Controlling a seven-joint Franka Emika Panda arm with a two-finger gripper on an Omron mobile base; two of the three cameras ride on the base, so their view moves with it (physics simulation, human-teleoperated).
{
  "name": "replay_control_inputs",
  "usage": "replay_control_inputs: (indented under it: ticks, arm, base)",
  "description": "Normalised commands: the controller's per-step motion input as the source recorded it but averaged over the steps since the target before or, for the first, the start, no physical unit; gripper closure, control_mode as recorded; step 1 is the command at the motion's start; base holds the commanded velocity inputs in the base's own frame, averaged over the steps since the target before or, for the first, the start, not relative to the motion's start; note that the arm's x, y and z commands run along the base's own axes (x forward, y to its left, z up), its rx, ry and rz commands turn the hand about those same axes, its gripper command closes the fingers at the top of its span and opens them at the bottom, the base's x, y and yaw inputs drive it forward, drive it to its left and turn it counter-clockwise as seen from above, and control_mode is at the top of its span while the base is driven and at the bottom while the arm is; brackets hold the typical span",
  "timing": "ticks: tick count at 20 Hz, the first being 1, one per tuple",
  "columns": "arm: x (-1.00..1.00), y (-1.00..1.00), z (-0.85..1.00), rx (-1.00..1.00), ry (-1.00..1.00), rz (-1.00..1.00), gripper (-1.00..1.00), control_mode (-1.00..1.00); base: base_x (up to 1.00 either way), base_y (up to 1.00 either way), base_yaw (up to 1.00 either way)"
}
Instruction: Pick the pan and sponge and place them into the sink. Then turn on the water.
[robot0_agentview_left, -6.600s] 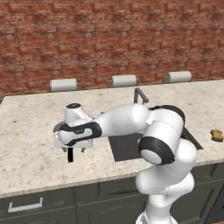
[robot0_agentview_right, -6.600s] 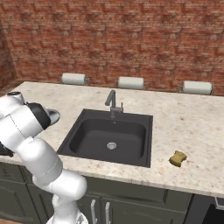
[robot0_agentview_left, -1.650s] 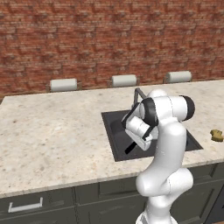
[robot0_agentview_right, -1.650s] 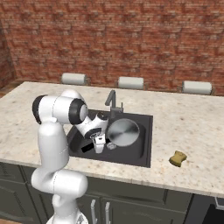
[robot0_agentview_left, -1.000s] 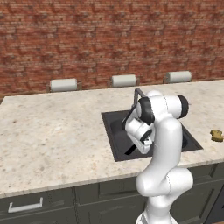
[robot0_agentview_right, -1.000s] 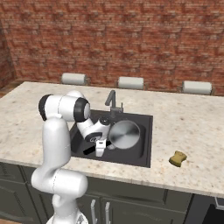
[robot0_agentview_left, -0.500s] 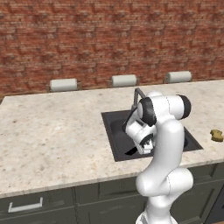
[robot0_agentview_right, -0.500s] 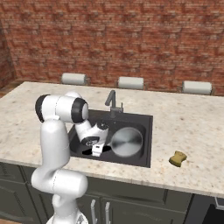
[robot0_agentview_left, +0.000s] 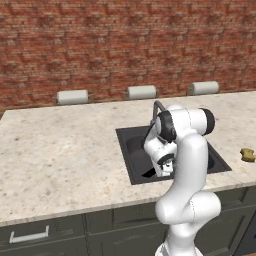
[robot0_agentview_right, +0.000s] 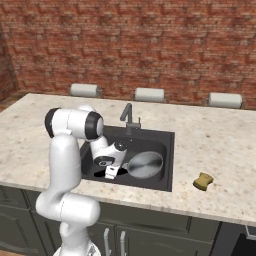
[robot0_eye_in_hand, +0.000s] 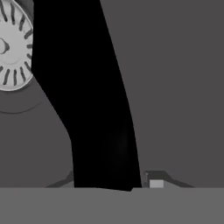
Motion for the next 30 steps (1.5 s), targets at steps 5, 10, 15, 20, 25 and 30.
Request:
replay_control_inputs:
  ticks: [5, 10, 15, 20, 25, 30]
  arm:
    - [0.19, 0.00, -0.43, 0.17, 0.01, 0.00, 1.00, -1.00]
    - [0.06, 0.00, -0.33, 0.17, 0.00, 0.00, -1.00, -1.00]
    - [0.00, 0.09, 0.27, 0.01, 0.00, 0.00, -1.00, -1.00]
    - [0.00, 0.12, 0.83, -0.15, 0.00, 0.05, -1.00, -1.00]
    - [-0.01, 0.03, 0.99, -0.22, 0.00, 0.10, -1.00, -1.00]
    - [-0.11, 0.00, 1.00, -0.23, -0.04, 0.14, -1.00, -1.00]
  base:
    - [0.00, 0.00, 0.00]
    - [0.00, 0.00, 0.00]
    - [0.00, 0.00, 0.00]
    - [0.00, 0.00, 0.00]
    - [0.00, 0.00, 0.00]
    - [0.00, 0.00, 0.00]
